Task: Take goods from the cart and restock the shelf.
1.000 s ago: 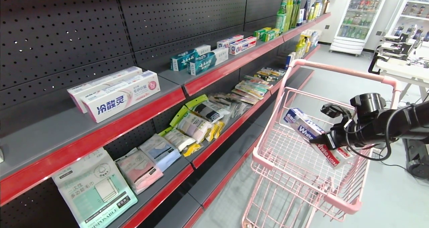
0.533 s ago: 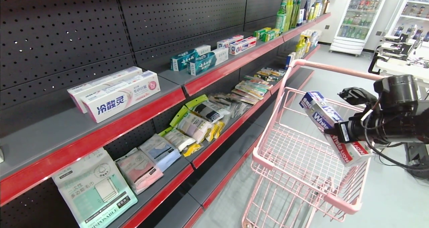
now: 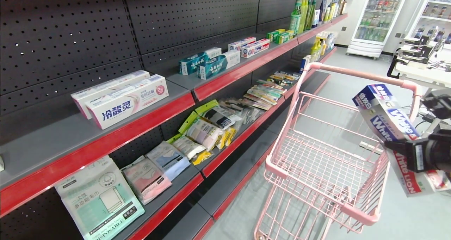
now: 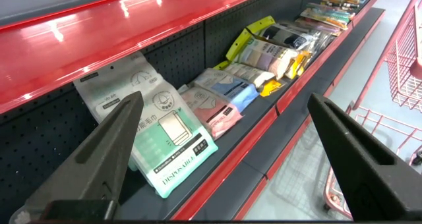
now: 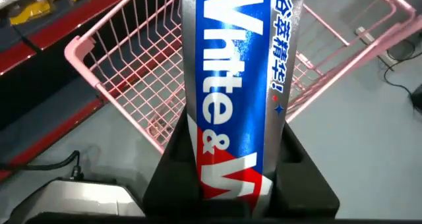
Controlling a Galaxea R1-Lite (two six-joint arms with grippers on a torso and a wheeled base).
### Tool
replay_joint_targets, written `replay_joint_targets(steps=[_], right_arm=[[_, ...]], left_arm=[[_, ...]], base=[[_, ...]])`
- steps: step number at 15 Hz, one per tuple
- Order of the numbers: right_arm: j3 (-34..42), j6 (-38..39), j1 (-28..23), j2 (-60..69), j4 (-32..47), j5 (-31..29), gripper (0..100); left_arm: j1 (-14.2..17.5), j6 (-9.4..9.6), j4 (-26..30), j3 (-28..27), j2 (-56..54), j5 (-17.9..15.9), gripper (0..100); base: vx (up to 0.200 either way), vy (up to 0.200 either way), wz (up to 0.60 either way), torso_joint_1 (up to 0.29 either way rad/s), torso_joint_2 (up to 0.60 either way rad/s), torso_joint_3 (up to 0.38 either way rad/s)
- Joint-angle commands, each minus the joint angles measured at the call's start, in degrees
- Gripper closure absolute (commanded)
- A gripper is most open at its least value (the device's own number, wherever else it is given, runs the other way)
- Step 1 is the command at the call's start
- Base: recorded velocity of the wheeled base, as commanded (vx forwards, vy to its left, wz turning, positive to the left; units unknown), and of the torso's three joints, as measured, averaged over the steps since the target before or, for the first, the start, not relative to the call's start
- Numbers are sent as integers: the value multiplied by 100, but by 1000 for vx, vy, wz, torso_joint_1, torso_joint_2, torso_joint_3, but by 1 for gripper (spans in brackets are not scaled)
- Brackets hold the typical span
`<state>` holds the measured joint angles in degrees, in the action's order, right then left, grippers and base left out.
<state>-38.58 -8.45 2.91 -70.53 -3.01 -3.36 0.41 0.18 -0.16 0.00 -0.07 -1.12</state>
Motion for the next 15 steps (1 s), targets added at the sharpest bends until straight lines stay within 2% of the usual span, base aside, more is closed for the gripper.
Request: replay_joint_targets(steps=[1,5,9,15], right_arm=[[633,-34,-160,1182,37,55,100],[1248,-166,-151,1868,37,55,100],[1248,-175,-133,1912,37,29,100],[1292,-227,-107,1859,37,46,100]], left_arm=[[2,-1,-2,0,7,-2,0],[2,-1,-2,0,7,-2,0],[2,-1,-2,0,7,-2,0],[2,-1,-2,0,7,-2,0]], base=[[0,0,0,0,0,0],[0,0,0,0,0,0],[0,0,0,13,-18,-13],[0,0,0,205,-480,-265]])
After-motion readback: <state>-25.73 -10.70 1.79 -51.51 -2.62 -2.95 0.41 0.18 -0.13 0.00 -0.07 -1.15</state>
